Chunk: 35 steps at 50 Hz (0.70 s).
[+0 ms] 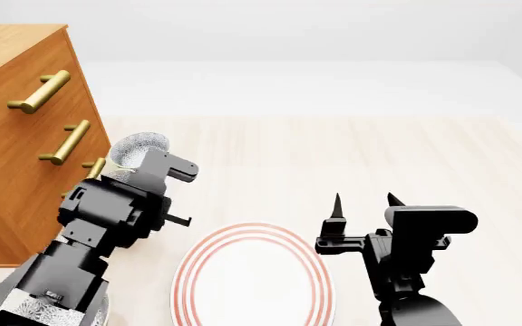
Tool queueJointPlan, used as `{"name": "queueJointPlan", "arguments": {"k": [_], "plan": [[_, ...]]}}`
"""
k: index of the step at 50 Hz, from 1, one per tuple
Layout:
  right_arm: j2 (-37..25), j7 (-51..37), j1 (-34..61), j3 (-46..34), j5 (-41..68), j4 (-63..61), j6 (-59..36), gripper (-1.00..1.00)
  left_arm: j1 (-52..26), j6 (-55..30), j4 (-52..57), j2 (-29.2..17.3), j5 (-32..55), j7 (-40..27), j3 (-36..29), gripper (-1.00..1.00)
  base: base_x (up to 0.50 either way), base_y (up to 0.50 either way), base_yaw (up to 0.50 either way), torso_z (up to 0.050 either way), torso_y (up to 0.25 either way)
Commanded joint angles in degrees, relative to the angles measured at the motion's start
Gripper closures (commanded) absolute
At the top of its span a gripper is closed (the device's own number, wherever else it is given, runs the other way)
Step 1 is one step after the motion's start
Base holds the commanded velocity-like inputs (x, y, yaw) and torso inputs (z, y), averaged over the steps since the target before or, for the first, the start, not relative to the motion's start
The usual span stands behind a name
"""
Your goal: Put the bowl in the middle on the plate.
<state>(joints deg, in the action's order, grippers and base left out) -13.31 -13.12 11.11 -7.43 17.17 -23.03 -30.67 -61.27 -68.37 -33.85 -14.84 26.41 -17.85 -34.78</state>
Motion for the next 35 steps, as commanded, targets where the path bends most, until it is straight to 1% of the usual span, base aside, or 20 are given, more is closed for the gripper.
{"name": "queueJointPlan", "arguments": {"k": [1,5,6,10,11,13,15,16,19,20,22,24,26,28,29,32,35], "plan": [[-0.2,-0.3,0.0,-0.1,0.3,-0.2,0.1,-1.00,2.6,-8.0,18.8,-3.6,1.7,-3.3,0.0,1.00,0.00,0.00,0.00,0.000,0.000],[-0.3,-0.6,0.0,0.1,0.4,0.0,0.2,-1.00,3.2,-10.0,24.9,-4.5,2.8,-3.7,-0.1,1.00,0.00,0.00,0.00,0.000,0.000],[-0.3,-0.7,0.0,0.3,0.4,0.1,0.3,-1.00,3.5,-11.3,28.2,-4.9,3.7,-3.9,-0.1,1.00,0.00,0.00,0.00,0.000,0.000],[-0.3,-0.9,0.1,0.7,0.6,0.4,0.5,-1.00,4.3,-14.1,35.9,-6.0,5.0,-4.7,-0.9,1.00,0.00,0.00,0.00,0.000,0.000],[-0.3,-0.9,0.1,0.7,0.7,0.4,0.5,-1.00,4.4,-14.0,39.1,-6.9,4.9,-4.8,-2.8,1.00,0.00,0.00,0.00,0.000,0.000],[-0.3,-1.0,0.1,0.7,0.7,0.3,0.6,-1.00,4.6,-16.1,42.3,-7.2,6.0,-4.8,-3.1,1.00,0.00,0.00,0.00,0.000,0.000],[-0.4,-1.1,0.0,0.8,0.8,0.2,0.6,-1.00,4.8,-17.7,47.0,-7.9,6.9,-5.1,-4.8,1.00,0.00,0.00,0.00,0.000,0.000],[-0.4,-1.2,0.0,0.9,0.8,0.2,0.7,-1.00,4.8,-18.9,50.7,-8.6,7.4,-5.3,-6.9,1.00,0.00,0.00,0.00,0.000,0.000],[-0.5,-1.4,0.0,1.0,0.9,0.0,0.6,-1.00,4.9,-21.2,55.7,-9.4,9.7,-6.3,-8.5,1.00,0.00,0.00,0.00,0.000,0.000],[-0.6,-1.4,0.0,1.0,0.9,-0.1,0.5,-1.00,4.4,-21.6,58.0,-10.4,14.3,-9.2,-9.6,1.00,0.00,0.00,0.00,0.000,0.000],[-0.6,-1.5,0.1,1.0,1.0,-0.1,0.5,-1.00,3.3,-21.5,59.8,-11.4,20.0,-13.5,-11.0,1.00,0.00,0.00,0.00,0.000,0.005],[-0.6,-1.6,0.2,1.1,1.1,-0.1,0.4,-1.00,1.6,-21.5,64.1,-13.0,27.4,-18.1,-14.3,1.00,0.00,0.00,0.00,0.000,0.000],[-0.7,-1.7,0.3,1.0,1.1,-0.2,0.4,-1.00,0.3,-21.4,65.5,-13.6,33.3,-22.5,-15.8,1.00,0.00,0.00,0.00,0.000,0.000],[-0.7,-1.8,0.4,1.0,1.2,-0.4,0.2,-1.00,-1.2,-21.4,68.8,-13.9,38.6,-26.4,-19.1,1.00,0.00,0.00,0.00,0.000,0.000],[-0.7,-1.9,0.4,1.0,1.2,-0.5,0.2,-1.00,-1.7,-21.3,69.3,-13.9,40.1,-27.6,-19.9,1.00,0.00,0.00,0.00,0.000,0.000],[-0.8,-2.0,0.5,1.0,1.3,-0.7,0.1,-1.00,-3.0,-20.7,71.3,-13.7,41.2,-28.9,-23.9,1.00,0.00,0.00,0.00,0.000,0.000],[-0.9,-2.2,0.5,1.0,1.4,-1.0,-0.2,-1.00,-4.9,-19.8,73.9,-13.4,40.9,-27.4,-27.6,1.00,0.00,0.00,0.00,0.000,0.000]]}}
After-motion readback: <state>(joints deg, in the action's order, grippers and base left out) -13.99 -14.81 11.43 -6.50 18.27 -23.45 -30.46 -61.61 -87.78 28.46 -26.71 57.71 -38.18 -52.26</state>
